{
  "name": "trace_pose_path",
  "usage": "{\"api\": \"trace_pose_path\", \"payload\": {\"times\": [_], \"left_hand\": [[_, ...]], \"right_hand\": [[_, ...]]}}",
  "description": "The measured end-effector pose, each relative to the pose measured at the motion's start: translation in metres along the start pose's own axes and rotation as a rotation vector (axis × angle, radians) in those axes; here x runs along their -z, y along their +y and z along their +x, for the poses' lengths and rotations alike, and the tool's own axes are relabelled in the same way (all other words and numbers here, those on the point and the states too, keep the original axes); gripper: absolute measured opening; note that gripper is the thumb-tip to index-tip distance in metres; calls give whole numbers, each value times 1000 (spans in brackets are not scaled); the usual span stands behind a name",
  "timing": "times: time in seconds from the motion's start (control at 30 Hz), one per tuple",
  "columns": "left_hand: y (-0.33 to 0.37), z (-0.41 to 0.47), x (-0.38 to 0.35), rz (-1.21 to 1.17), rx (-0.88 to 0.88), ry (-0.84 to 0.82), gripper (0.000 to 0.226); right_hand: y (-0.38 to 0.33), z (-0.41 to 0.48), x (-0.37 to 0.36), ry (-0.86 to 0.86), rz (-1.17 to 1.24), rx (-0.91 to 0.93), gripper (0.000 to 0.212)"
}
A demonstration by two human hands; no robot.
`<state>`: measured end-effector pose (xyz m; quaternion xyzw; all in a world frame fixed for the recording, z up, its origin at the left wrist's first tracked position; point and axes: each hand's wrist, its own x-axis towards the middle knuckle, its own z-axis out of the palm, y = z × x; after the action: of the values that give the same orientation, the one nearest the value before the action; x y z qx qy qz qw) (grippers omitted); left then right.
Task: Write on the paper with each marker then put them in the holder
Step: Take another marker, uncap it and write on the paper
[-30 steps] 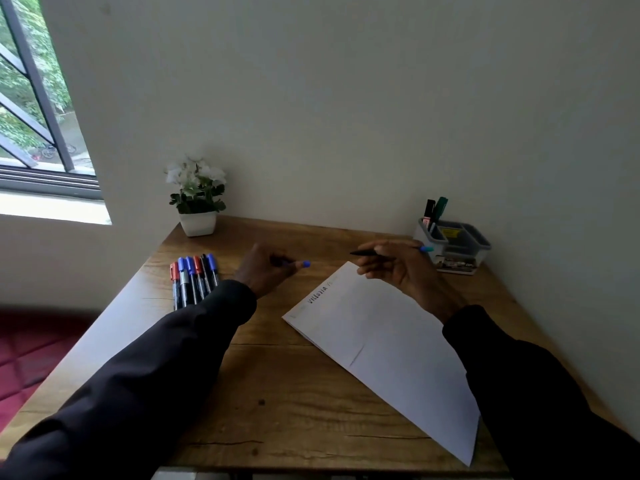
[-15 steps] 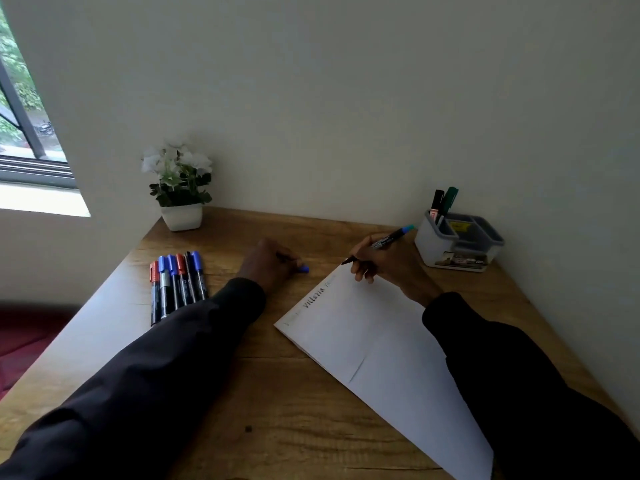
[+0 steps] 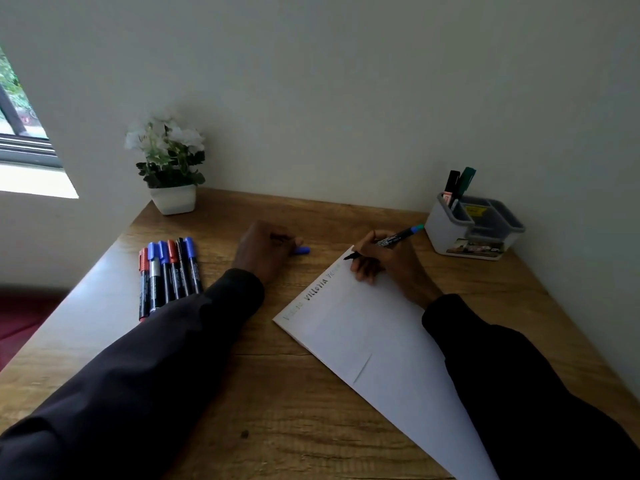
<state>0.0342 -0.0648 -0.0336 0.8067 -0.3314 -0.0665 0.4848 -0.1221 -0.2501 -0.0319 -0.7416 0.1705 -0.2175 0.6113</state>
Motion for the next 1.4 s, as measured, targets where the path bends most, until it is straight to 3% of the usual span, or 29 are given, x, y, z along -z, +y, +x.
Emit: {"api": "trace_pose_path", "payload": {"times": [0.1,0.33,0.63,0.77,1.03,1.17,1.27,1.4], "left_hand": [[10,-7,2,0,-74,-8,12],[16,-16,-8,37,-289,-263,10],[12,-15,-10,142,-344,-354,18],[11,-13,-11,178,-332,-369,20],[10,-14,-13,140,-338,-408,22],[11,-14,-12,133,-335,-420,35],[14,-15,-11,137,-328,-423,28],[15,-15,-12,112,-325,-424,42]], "right_hand": [[3,2,1,-8,-23,14,11],[7,1,1,-18,-91,60,6],[8,0,1,-24,-161,70,6],[11,0,1,4,-178,86,15],[10,-2,-1,25,-210,74,17],[10,-2,-1,22,-218,43,15],[9,-2,-1,31,-221,30,11],[8,-2,-3,33,-214,16,12]]}}
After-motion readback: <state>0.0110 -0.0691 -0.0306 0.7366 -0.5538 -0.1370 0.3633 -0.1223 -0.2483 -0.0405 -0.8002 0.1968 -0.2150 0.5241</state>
